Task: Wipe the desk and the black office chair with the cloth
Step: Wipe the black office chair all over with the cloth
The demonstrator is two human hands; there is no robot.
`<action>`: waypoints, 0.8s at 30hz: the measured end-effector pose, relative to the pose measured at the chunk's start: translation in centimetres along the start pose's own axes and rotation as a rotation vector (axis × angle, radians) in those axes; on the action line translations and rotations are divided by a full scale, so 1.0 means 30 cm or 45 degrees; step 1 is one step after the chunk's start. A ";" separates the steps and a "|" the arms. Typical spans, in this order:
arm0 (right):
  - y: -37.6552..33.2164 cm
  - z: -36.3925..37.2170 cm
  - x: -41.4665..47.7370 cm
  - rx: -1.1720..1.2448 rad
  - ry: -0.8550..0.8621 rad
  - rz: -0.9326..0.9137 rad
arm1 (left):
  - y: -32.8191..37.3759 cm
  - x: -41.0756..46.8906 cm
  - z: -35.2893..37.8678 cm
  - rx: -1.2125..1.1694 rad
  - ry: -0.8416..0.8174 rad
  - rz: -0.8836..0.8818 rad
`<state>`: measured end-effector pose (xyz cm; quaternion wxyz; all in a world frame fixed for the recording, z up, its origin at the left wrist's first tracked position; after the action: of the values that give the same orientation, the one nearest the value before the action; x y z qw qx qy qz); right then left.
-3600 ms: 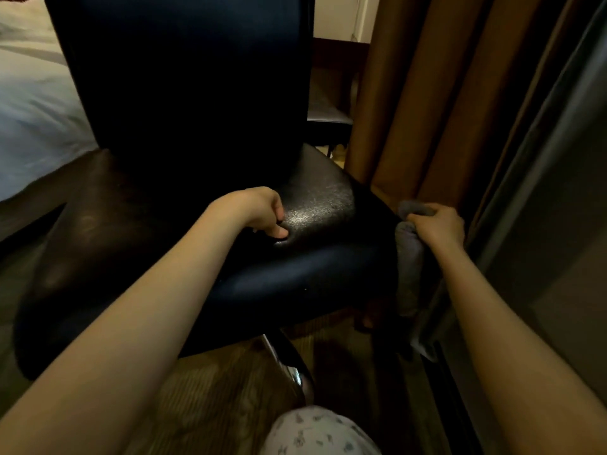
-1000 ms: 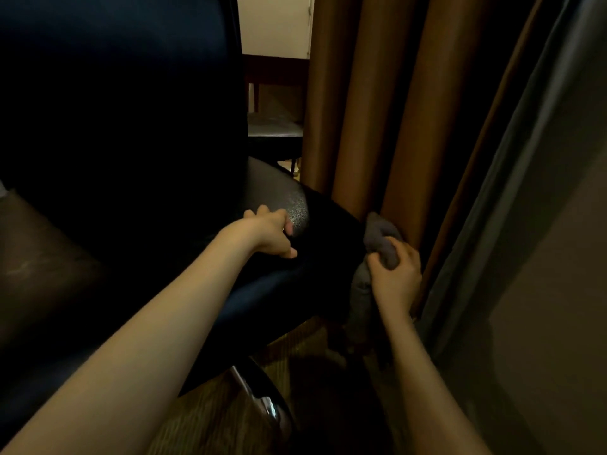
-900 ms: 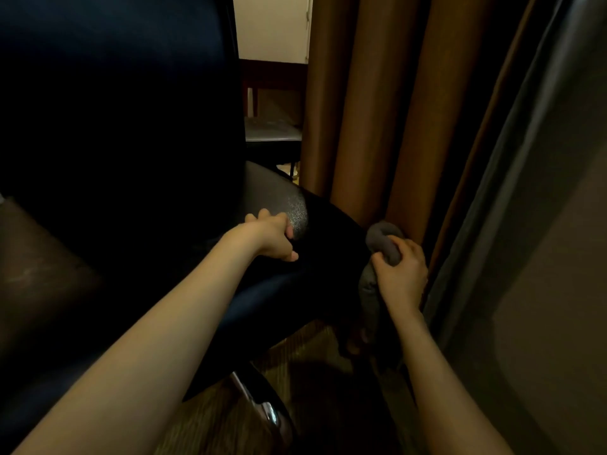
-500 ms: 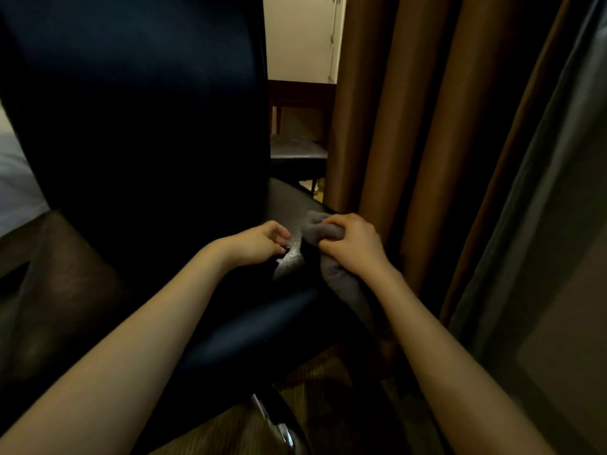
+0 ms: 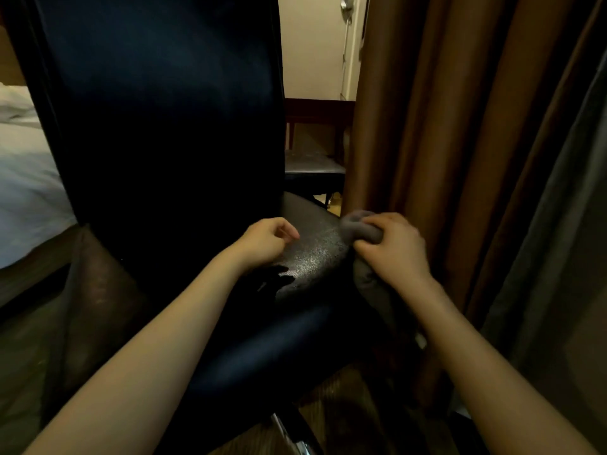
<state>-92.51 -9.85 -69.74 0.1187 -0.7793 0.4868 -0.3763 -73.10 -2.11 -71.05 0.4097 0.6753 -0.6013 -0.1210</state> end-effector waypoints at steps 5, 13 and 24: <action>-0.198 0.167 -0.133 -0.081 -0.309 -0.334 | -0.046 -0.034 -0.053 0.547 -0.069 -0.103; 0.059 0.161 0.130 -0.165 -0.205 0.187 | -0.069 -0.067 -0.098 0.667 -0.188 -0.175; 0.420 0.039 0.150 -0.047 0.017 0.572 | -0.073 -0.087 -0.118 0.562 -0.166 -0.194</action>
<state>-99.02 -20.15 -75.37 0.1819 -0.6508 0.6558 -0.3366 -69.86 1.57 -71.19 0.2022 0.7826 -0.5856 -0.0604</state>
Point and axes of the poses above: each hand's wrist, its own x-axis towards the middle knuckle, its own z-axis out of the palm, y = z × x, the point moved 5 cm from there along x, towards the middle knuckle, and after that the axes turned 12 degrees about z, right-handed, at the moved point
